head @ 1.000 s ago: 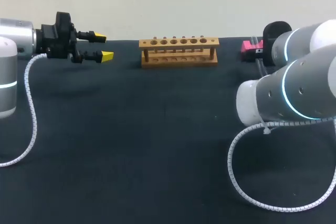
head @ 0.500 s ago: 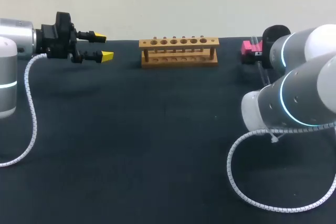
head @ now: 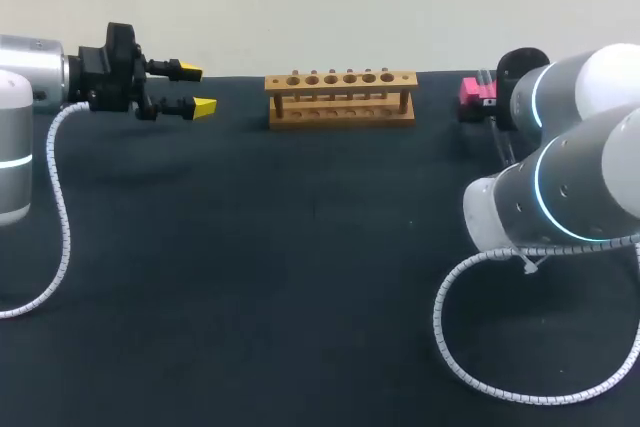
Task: Grasp the test tube, adjust it, and insert it.
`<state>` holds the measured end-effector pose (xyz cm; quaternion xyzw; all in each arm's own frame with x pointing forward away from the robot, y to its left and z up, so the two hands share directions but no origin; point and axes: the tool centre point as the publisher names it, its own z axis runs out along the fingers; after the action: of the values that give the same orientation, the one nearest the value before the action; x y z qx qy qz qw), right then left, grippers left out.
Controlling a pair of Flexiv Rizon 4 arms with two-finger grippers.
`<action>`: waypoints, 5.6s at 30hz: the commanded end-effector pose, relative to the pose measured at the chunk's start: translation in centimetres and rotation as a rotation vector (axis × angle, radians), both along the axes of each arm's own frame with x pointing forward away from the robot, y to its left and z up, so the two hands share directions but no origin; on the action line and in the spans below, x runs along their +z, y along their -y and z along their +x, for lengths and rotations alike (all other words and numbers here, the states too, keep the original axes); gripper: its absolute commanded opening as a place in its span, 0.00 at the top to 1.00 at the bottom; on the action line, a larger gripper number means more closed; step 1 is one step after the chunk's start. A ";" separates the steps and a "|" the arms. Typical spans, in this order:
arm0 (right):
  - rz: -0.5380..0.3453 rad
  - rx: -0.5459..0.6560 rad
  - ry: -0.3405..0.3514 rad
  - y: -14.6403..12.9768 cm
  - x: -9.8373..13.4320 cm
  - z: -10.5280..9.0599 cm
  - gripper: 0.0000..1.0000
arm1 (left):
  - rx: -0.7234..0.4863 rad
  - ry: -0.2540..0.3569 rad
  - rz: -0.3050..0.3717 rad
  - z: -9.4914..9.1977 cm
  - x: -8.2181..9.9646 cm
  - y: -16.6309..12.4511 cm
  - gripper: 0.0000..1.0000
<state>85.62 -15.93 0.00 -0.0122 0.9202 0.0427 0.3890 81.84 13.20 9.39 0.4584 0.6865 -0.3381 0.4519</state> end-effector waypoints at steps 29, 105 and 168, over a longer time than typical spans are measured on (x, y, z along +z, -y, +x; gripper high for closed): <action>-0.008 0.001 -0.017 0.2 -1.0 0.6 0.56 | 0.000 0.005 -0.003 -0.1 -0.1 -0.1 0.00; 0.037 -0.168 0.031 -2.2 9.6 -5.4 1.00 | 0.000 0.005 -0.003 -0.1 -0.1 -0.1 0.00; 0.107 -0.104 0.045 -19.4 9.7 -5.5 1.00 | 0.000 0.005 -0.003 -0.1 -0.1 -0.1 0.00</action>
<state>79.65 3.28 10.00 0.0587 0.9051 0.0676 0.4157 81.84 13.20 9.39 0.4584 0.6866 -0.3381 0.4519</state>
